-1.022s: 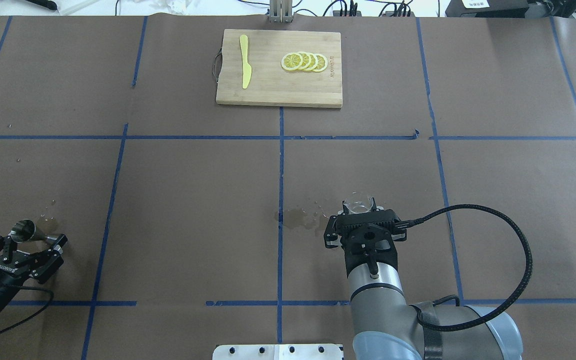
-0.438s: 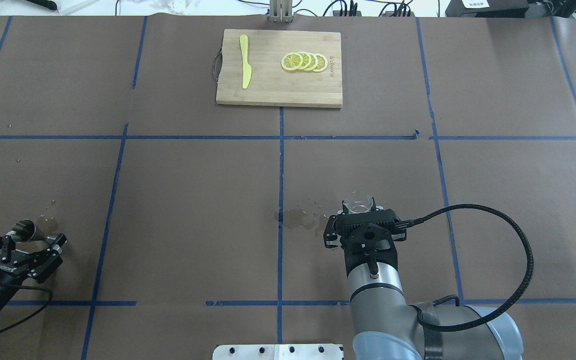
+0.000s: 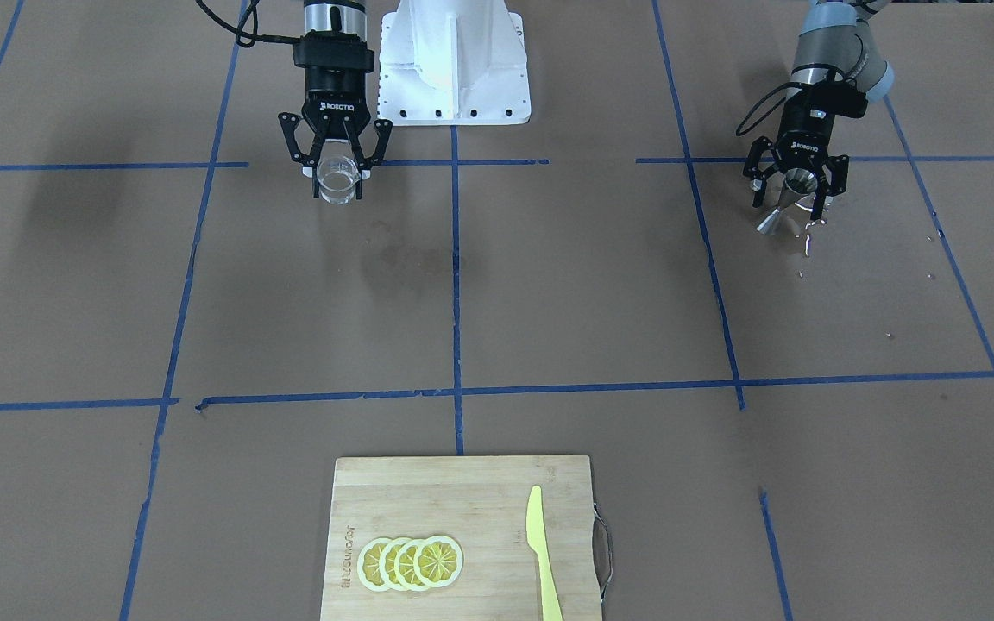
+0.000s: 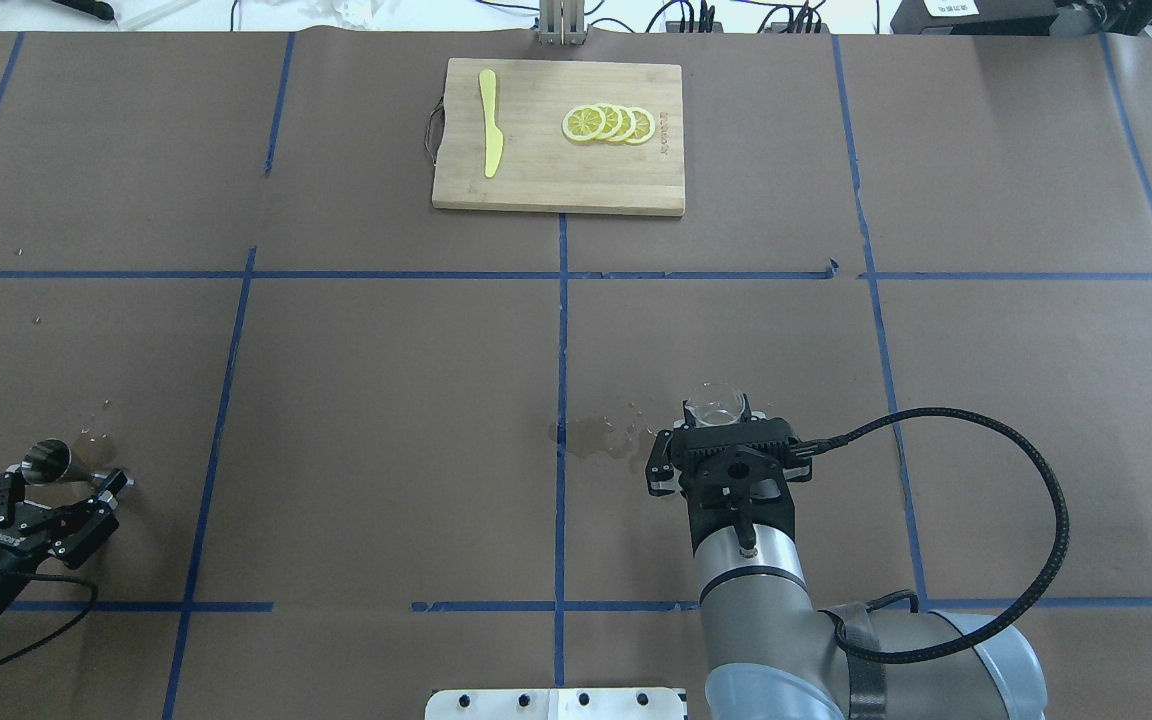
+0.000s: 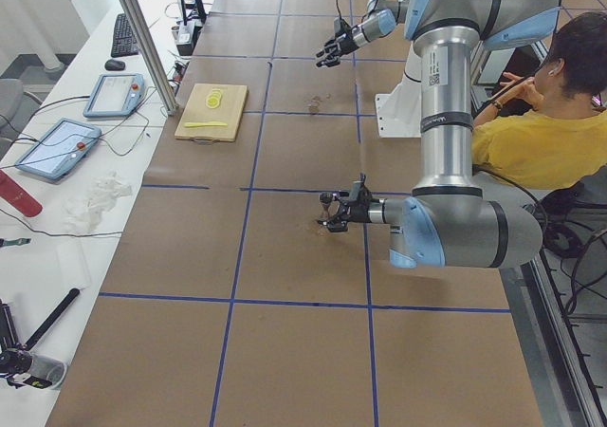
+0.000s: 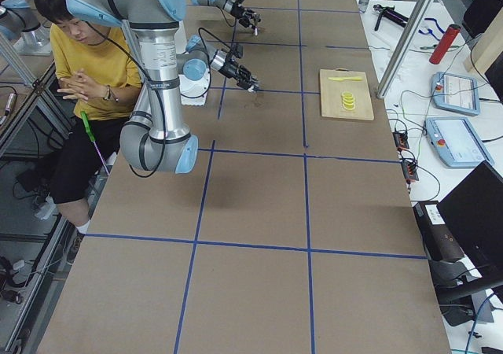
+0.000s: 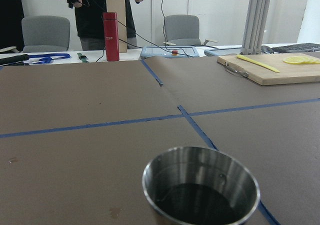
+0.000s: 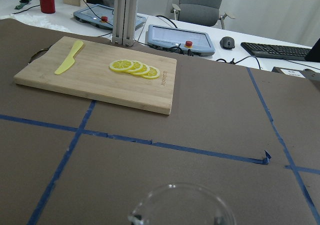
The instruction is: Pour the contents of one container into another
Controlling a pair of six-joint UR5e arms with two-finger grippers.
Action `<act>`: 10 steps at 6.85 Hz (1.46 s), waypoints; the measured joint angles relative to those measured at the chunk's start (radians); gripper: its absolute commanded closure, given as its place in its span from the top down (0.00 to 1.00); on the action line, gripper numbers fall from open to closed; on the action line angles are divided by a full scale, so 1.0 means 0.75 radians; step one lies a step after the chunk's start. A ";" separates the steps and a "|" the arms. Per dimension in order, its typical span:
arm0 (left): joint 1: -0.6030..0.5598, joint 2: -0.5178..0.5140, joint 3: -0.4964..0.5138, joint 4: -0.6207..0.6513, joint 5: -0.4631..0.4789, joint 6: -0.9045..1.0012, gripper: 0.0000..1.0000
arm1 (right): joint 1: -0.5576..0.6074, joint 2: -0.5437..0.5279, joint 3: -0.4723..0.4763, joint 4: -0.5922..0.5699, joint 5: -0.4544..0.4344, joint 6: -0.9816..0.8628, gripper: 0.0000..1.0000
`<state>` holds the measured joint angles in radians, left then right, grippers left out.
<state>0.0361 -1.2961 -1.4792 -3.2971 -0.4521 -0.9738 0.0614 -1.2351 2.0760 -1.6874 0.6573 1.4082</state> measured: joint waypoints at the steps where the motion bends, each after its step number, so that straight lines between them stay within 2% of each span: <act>1: 0.025 0.030 -0.001 -0.046 0.006 0.002 1.00 | 0.000 0.003 0.003 0.000 0.000 0.000 0.00; 3: 0.136 0.077 -0.003 -0.143 0.050 0.013 1.00 | 0.000 0.013 0.010 0.000 -0.001 0.000 0.00; 5: 0.230 0.085 -0.003 -0.163 0.076 0.018 1.00 | 0.001 0.023 0.020 0.000 -0.001 0.000 0.00; 10: 0.315 0.227 0.033 -0.336 0.153 0.003 1.00 | 0.001 0.028 0.024 0.000 -0.001 -0.002 0.00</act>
<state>0.2722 -1.1257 -1.4545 -3.5488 -0.3374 -0.9715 0.0619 -1.2140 2.0937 -1.6874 0.6565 1.4067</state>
